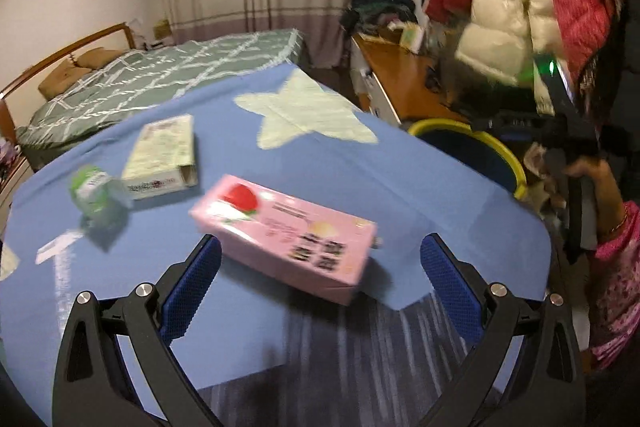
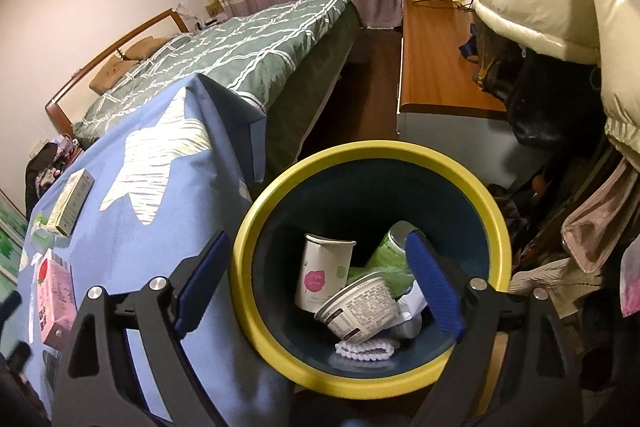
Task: Collect trash
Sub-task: 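Grasp the pink strawberry milk carton with the left tool and lift it, then carry the milk carton over the yellow bin and open the left tool, then grasp the cream barcode-labelled box with the right tool and lift it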
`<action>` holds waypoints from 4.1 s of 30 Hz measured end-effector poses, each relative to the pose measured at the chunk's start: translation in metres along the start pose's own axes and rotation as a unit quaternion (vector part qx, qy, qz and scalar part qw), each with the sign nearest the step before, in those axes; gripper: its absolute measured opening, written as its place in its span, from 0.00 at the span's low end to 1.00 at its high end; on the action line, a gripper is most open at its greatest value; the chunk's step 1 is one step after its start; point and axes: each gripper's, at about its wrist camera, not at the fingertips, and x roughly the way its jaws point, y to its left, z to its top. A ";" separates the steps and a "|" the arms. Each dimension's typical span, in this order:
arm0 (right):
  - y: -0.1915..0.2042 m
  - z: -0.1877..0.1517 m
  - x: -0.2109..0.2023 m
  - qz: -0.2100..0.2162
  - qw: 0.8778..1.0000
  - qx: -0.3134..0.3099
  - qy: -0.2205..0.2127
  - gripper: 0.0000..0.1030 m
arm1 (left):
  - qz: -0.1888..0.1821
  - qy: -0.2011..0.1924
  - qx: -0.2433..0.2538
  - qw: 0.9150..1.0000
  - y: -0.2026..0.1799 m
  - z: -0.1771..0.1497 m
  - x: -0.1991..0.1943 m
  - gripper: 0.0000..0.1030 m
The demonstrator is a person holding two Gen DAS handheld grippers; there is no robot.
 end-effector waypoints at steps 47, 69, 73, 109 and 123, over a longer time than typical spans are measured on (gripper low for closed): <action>0.008 -0.006 -0.014 0.032 0.999 -0.008 -0.004 0.82 | 0.060 0.155 -0.086 0.982 0.099 0.042 0.077 0.49; -0.086 -0.029 -0.081 -0.040 0.998 0.016 -0.049 0.82 | -0.125 0.109 0.094 0.982 -0.174 0.161 0.123 0.49; -0.103 -0.033 -0.086 -0.051 0.997 0.029 -0.047 0.82 | -0.130 0.108 0.109 0.980 -0.207 0.171 0.150 0.50; 0.188 0.006 -0.031 0.120 0.978 -0.169 -0.002 0.82 | 0.278 -0.140 -0.185 0.932 0.217 -0.043 -0.104 0.95; 0.399 0.053 0.090 0.142 0.959 -0.185 0.159 0.82 | 0.260 -0.110 -0.211 0.936 0.213 -0.054 -0.088 0.95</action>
